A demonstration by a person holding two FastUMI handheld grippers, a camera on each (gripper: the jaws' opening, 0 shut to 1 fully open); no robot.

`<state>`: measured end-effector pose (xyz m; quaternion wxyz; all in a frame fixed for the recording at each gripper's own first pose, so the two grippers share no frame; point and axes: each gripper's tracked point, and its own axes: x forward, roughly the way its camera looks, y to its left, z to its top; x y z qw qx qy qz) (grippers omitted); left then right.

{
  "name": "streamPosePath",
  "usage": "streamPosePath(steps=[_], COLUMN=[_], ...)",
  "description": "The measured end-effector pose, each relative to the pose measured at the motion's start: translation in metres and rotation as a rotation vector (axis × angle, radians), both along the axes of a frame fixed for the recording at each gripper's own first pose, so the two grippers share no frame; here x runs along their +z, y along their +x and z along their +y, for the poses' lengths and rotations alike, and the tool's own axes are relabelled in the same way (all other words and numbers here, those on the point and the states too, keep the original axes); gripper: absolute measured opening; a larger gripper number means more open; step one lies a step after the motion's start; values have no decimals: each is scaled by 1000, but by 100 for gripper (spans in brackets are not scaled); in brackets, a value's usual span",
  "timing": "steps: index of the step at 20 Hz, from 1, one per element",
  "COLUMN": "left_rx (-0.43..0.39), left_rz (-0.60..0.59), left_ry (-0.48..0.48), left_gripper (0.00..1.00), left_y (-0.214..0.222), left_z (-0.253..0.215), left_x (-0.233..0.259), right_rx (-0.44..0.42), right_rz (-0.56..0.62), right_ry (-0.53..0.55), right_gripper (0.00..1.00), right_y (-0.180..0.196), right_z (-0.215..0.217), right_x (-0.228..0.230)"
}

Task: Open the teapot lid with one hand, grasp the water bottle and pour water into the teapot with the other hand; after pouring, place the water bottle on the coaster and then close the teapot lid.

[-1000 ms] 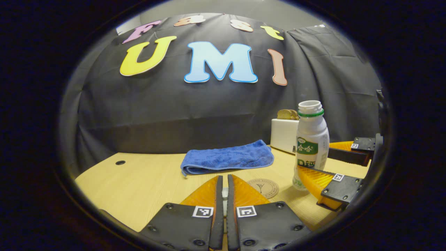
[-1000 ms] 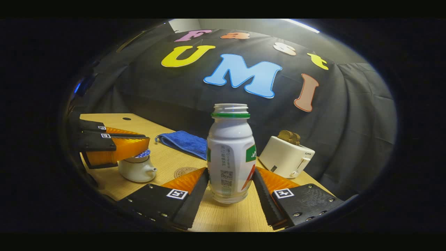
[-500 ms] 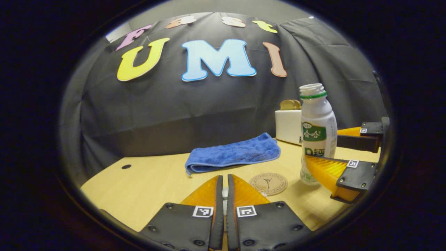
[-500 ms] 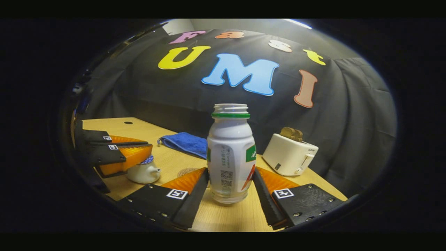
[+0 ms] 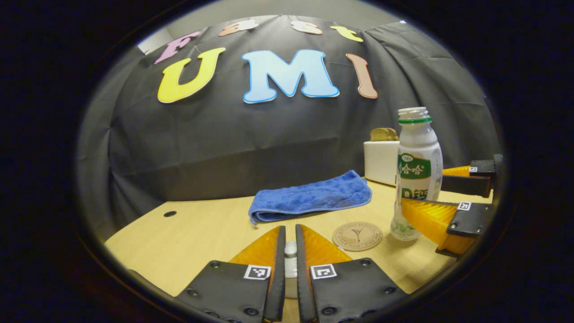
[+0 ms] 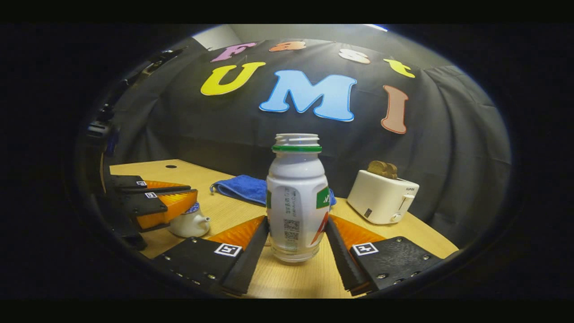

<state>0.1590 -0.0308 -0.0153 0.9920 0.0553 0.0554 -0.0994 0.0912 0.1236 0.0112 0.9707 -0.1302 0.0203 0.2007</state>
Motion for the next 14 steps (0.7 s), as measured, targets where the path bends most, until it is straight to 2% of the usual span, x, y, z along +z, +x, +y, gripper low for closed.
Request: streamPosePath(steps=[1, 4, 6, 14], left_rx=[2, -10, -1, 69], left_rz=[-9, -38, -46, -57], left_ry=[-3, -47, -74, -146], left_gripper=[20, 40, 24, 39], left_y=[0, -4, -7, -8], left_z=[1, 1, 7, 47], left_x=[3, 19, 26, 35], right_rx=[4, 12, 22, 34], right_rz=[-1, -8, 5, 43], right_ry=[0, 6, 20, 57], right_gripper=[75, 75, 75, 75], right_y=[1, 3, 6, 24], right_z=[2, 8, 15, 40], right_x=[0, 2, 0, -4])
